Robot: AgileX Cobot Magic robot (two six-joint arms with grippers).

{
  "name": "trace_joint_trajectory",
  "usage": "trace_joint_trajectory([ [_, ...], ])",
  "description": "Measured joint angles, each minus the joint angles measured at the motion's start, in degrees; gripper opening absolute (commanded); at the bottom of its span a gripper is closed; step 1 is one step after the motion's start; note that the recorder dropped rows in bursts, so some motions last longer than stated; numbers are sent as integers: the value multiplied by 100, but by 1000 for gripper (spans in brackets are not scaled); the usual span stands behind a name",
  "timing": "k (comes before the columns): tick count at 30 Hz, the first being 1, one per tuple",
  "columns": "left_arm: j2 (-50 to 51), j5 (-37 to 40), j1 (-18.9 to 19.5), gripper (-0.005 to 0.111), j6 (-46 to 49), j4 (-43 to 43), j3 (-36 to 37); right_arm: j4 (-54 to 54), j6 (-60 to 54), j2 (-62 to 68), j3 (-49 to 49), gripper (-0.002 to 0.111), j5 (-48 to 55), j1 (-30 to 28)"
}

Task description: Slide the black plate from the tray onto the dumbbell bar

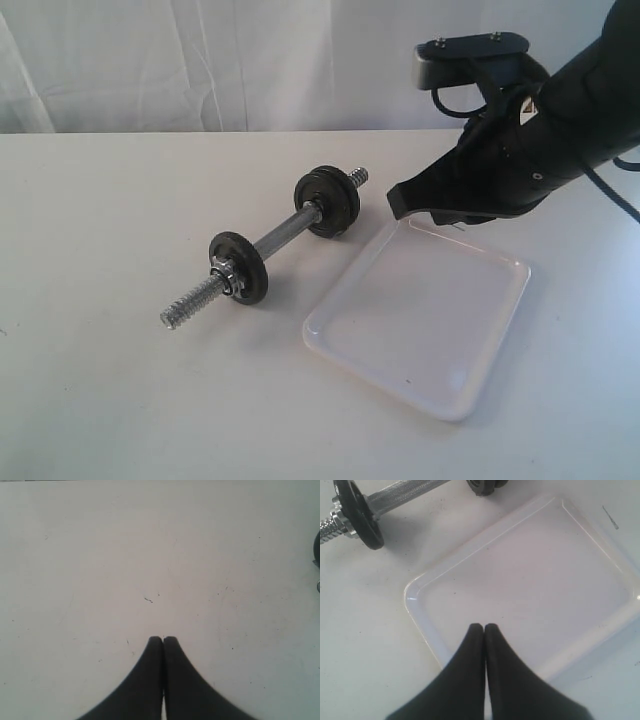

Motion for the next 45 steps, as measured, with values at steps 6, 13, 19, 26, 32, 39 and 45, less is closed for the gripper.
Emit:
trace_joint_trajectory([
  [6,0,-4,0,0,0,0,0,0,0,-5,0,0,0,0],
  [13,0,-4,-141,0,0,0,0,0,0,-191,0,0,0,0],
  [19,0,-4,-311,0,0,0,0,10,0,-2085,0,0,-37,0],
  [26,0,-4,-391,0,0,0,0,10,0,-4914,0,0,-73,0],
  [32,0,-4,-391,0,0,-5,0,140,0,-5835,10,0,-14,-10],
  [39,0,-4,-391,0,0,-5,0,164,0,-5865,699,0,-403,-10],
  [45,0,-4,-391,0,0,-5,0,164,0,-6010,1821,0,-1369,-10],
])
